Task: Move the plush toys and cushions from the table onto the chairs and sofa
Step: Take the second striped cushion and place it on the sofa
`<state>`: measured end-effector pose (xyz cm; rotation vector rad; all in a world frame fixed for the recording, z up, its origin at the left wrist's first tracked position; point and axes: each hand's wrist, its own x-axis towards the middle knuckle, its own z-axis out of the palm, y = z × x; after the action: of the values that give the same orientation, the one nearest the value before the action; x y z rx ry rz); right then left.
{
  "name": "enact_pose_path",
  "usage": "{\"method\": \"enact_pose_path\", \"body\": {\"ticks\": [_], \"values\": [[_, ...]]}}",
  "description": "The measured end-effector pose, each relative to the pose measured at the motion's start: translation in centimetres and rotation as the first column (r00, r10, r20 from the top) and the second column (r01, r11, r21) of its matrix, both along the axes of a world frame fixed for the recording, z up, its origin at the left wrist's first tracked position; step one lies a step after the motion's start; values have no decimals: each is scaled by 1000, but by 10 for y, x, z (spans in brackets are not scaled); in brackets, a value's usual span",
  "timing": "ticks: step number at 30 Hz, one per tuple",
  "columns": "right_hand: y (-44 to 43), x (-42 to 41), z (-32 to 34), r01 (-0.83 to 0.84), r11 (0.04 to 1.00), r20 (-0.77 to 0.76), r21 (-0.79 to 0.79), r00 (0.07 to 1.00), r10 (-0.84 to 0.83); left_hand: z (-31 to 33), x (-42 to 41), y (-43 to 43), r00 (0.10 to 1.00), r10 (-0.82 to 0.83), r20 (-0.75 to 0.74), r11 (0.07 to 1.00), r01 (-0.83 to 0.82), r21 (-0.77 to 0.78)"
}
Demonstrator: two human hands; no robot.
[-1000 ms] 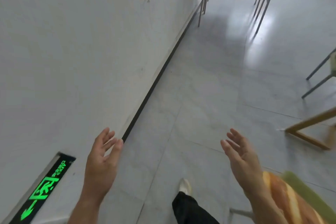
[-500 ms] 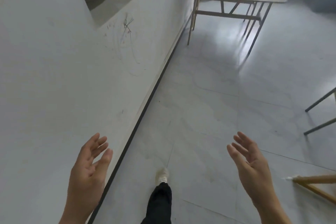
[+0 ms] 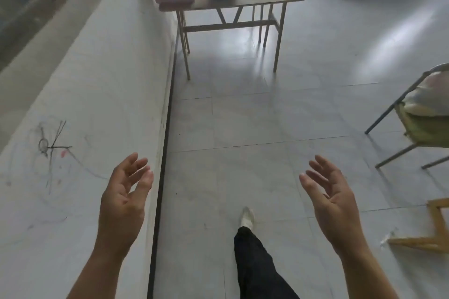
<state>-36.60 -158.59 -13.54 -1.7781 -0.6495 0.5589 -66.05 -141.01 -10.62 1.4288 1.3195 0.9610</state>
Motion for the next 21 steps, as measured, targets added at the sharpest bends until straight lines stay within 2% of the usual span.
{"method": "enact_pose_path", "body": {"ticks": [5, 9, 14, 21], "values": [[141, 83, -39, 77, 997, -41, 11, 996, -77, -32, 99, 144, 997, -73, -25, 997, 73, -12], [275, 157, -31, 39, 999, -73, 7, 997, -39, -14, 167, 252, 996, -59, -69, 998, 60, 20], [434, 235, -3, -95, 996, -11, -4, 995, 94, 12, 225, 380, 998, 18, -53, 999, -16, 37], [628, 338, -36, -115, 992, 1, -51, 993, 115, -32, 323, 568, 995, 103, -12, 994, -104, -33]]}}
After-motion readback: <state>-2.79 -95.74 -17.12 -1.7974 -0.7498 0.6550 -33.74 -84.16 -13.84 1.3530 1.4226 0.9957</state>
